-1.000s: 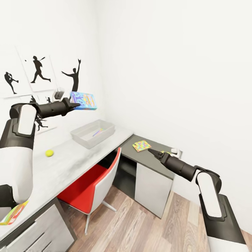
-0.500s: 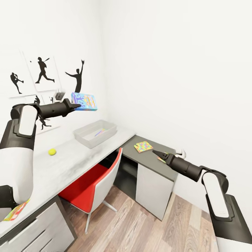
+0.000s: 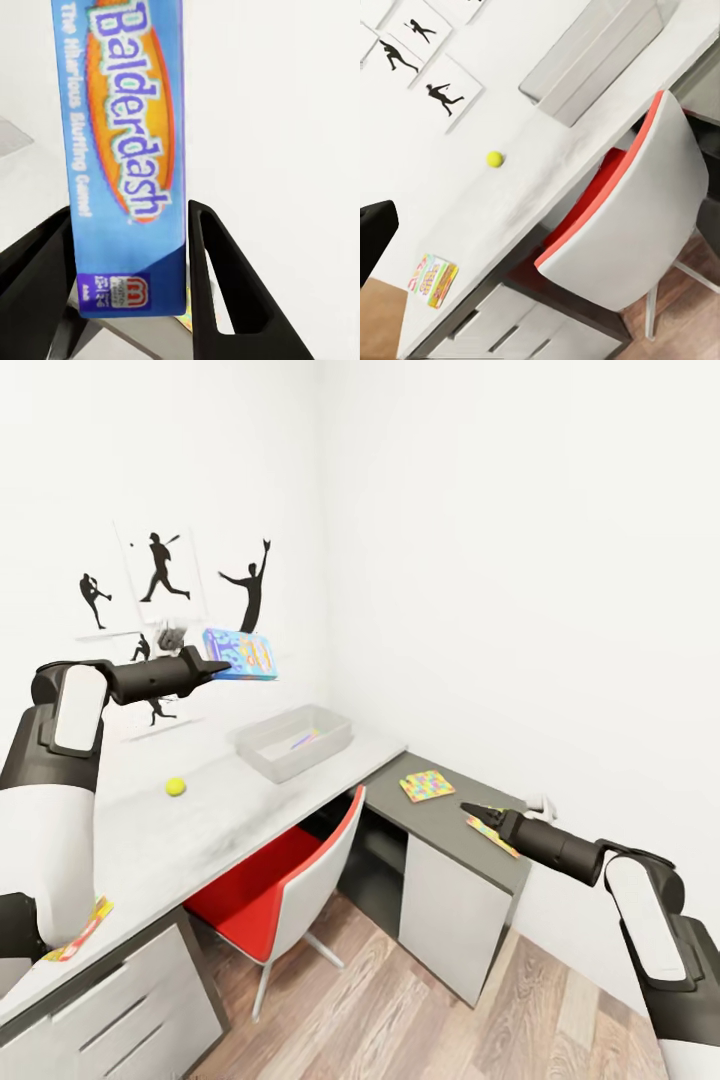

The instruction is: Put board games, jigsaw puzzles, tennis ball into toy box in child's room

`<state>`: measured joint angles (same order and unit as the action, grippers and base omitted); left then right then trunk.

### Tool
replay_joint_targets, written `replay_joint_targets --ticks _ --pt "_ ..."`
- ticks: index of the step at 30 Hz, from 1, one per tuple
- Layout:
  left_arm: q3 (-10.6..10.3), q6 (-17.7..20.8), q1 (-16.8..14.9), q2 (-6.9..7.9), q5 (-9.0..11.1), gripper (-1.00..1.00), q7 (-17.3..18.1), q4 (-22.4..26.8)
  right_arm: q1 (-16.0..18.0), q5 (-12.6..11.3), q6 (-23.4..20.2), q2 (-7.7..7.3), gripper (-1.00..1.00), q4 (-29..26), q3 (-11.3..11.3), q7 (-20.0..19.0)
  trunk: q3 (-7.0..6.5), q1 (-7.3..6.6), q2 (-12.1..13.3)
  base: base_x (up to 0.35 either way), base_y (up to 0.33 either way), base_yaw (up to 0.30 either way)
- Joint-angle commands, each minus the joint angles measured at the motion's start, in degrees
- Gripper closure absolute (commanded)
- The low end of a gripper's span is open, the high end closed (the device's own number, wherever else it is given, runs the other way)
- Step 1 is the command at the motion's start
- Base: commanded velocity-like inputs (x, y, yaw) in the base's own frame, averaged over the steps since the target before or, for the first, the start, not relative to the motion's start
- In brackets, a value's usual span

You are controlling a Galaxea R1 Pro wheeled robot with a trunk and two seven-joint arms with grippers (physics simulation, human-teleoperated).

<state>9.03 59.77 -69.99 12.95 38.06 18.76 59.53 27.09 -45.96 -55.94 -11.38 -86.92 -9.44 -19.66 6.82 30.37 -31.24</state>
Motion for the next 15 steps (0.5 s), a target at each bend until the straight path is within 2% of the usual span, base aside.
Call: replay_joint_targets --ticks 1,10,15 --pt "0.1 0.2 -0.1 -0.03 -0.4 1.00 0.6 0.0 0.1 0.4 -0.3 -0.08 -1.00 -0.4 0.0 -0.5 0.05 0.03 -0.1 0.000 -0.005 0.208" --pt "0.1 0.2 -0.1 -0.03 -0.4 1.00 0.6 0.0 0.2 0.5 -0.6 0.30 -1.00 -1.1 0.4 -0.5 -0.50 0.03 -0.1 0.053 -0.050 0.199" --pt "0.0 0.2 -0.1 -0.13 -0.4 1.00 0.6 0.0 0.2 0.5 -0.6 0.36 -1.00 -1.1 0.4 -0.5 -0.53 0.03 -0.1 0.195 -0.165 0.023"
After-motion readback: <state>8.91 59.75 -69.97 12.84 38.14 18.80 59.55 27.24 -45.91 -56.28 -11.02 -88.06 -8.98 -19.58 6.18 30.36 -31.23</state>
